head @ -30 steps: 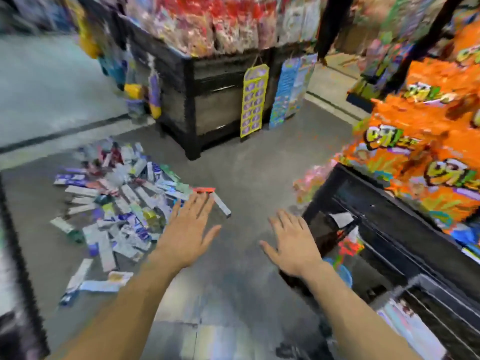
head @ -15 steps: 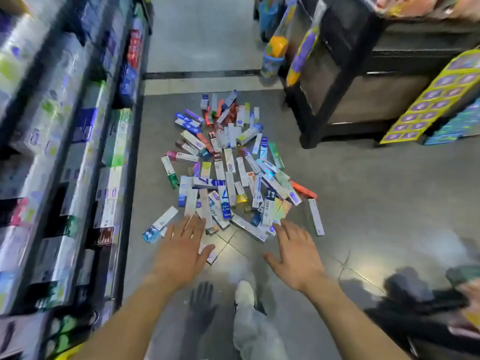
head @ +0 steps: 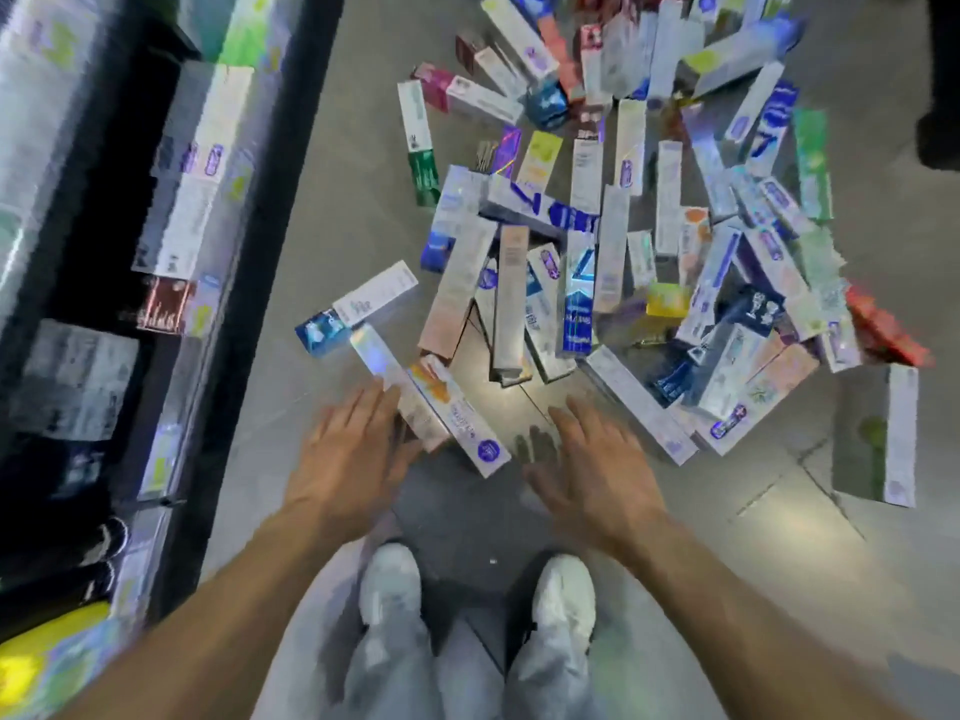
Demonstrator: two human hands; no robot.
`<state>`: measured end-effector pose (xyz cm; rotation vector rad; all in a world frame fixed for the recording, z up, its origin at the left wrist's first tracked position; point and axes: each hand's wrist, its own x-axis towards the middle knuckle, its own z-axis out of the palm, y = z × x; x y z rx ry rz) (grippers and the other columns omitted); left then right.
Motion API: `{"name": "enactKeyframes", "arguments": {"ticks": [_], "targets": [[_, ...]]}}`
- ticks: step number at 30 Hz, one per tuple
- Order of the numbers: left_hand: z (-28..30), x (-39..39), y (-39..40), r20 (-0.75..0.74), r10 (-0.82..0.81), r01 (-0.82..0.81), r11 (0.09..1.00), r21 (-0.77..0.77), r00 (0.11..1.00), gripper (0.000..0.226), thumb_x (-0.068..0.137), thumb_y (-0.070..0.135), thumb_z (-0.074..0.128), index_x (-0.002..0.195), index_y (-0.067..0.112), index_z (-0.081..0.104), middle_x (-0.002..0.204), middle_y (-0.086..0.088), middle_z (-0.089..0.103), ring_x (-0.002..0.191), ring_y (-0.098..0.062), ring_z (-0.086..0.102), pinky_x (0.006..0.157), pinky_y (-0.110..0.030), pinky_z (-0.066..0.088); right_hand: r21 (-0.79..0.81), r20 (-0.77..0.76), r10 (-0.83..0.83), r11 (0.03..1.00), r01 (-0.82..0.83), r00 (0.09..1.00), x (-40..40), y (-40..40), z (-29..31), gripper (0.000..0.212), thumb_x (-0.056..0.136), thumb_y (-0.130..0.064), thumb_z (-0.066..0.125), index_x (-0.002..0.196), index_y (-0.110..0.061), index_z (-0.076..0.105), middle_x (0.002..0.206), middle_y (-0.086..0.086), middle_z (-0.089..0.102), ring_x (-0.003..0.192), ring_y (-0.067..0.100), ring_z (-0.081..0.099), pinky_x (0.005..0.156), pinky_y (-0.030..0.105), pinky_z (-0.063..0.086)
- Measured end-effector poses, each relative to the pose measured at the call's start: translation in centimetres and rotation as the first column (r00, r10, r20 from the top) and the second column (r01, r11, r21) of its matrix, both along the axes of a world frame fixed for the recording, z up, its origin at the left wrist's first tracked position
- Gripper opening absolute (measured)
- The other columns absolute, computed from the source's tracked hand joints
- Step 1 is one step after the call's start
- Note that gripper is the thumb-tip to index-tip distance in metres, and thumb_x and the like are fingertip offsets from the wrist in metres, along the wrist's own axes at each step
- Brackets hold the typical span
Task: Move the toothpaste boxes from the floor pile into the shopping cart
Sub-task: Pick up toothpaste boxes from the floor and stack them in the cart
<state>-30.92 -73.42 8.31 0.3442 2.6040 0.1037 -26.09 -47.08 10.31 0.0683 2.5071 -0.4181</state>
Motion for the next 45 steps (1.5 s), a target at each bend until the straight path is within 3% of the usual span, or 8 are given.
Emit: {"name": "enactKeyframes", "arguments": {"ticks": [6,10,20,24,29,34,39,45], "targets": [[-16.2,-0.3,-4.6,-0.008,-0.147,0.147,0.989,0.024,0.989,0.074,0.094,0.058,0.033,0.143,0.006,0.049,0.148,-0.017,0.049,0.136,-0.032,0.043,0.107,-0.053,0.043,-0.009,0.0,0.014,1.0,-0.014,1.0,-1.4,-3.7,-15.7,0.079,0.094,-0.062,0.05,0.154,-0.017,0.028,0.162,0.008,0.026,0.145,0.027,0.03,0.116,0.038,0.028],[-22.0,-1.7,-6.2,-0.093,-0.158,0.162,0.986,0.041,0.983,0.083,0.093,0.066,0.016,0.157,0.015,0.027,0.166,-0.009,0.021,0.151,-0.027,0.02,0.122,-0.048,0.02,-0.175,-0.062,-0.115,0.979,0.102,0.991,-2.3,-6.5,-22.1,0.082,0.089,-0.063,0.053,0.15,-0.011,0.036,0.149,0.01,0.044,0.136,0.026,0.04,0.112,0.036,0.033],[-25.0,-2.4,-7.8,-0.211,-0.123,0.158,0.975,0.156,0.97,0.075,0.097,0.064,0.021,0.16,0.023,0.015,0.167,-0.002,0.007,0.154,-0.023,0.007,0.124,-0.048,0.013,-0.211,-0.092,-0.134,0.971,0.112,0.987,-2.8,-8.6,-26.0,0.095,0.074,-0.059,0.07,0.15,-0.015,0.035,0.137,0.003,0.052,0.127,0.026,0.044,0.105,0.038,0.039],[-25.1,-1.9,-6.7,-0.163,-0.034,0.064,0.981,0.184,0.986,0.085,0.085,0.072,0.0,0.158,0.029,-0.005,0.16,0.009,-0.022,0.147,-0.009,-0.021,0.124,-0.039,-0.008,-0.168,-0.083,-0.163,0.975,0.147,0.983,-3.0,-9.5,-25.8,0.07,0.08,-0.05,0.071,0.138,-0.022,0.043,0.126,0.002,0.05,0.121,0.023,0.044,0.094,0.035,0.043],[-23.5,-1.8,-5.2,-0.157,0.111,-0.078,0.975,0.206,0.981,0.076,0.097,0.069,0.021,0.16,0.027,0.011,0.168,0.001,-0.003,0.155,-0.018,-0.001,0.122,-0.035,0.0,-0.215,-0.077,-0.261,0.947,0.24,0.962,-3.8,-9.4,-25.3,0.049,0.076,-0.045,0.073,0.104,-0.02,0.041,0.106,0.004,0.054,0.101,0.025,0.052,0.074,0.036,0.044],[-23.0,-1.1,-2.5,0.086,0.603,-0.529,0.611,0.589,0.793,0.066,0.095,0.045,0.061,0.151,0.027,0.03,0.146,0.002,0.033,0.134,-0.019,0.043,0.107,-0.041,0.046,-0.278,-0.068,-0.299,0.922,0.27,0.952,-3.6,-9.0,-23.9,0.051,0.079,-0.043,0.075,0.102,-0.021,0.035,0.091,-0.003,0.058,0.079,0.019,0.056,0.059,0.032,0.042],[-23.3,-3.3,0.0,0.324,0.781,-0.743,0.252,0.62,0.535,0.07,0.088,0.038,0.074,0.141,0.014,0.036,0.133,-0.009,0.052,0.104,-0.017,0.055,0.064,-0.018,0.043,-0.42,-0.08,-0.346,0.862,0.283,0.935,-3.3,-8.3,-21.7,0.058,0.074,-0.043,0.081,0.103,-0.023,0.035,0.094,-0.01,0.06,0.082,0.006,0.06,0.061,0.025,0.047],[-23.9,-4.6,1.5,0.352,0.84,-0.855,0.223,0.469,0.413,0.072,0.075,0.031,0.085,0.129,0.008,0.044,0.122,-0.014,0.06,0.095,-0.029,0.063,0.062,-0.03,0.047,-0.596,-0.038,-0.515,0.7,0.394,0.857,-2.7,-6.6,-20.0,0.068,0.068,-0.035,0.086,0.119,-0.031,0.041,0.108,-0.018,0.062,0.096,0.003,0.062,0.079,0.025,0.052]]}}
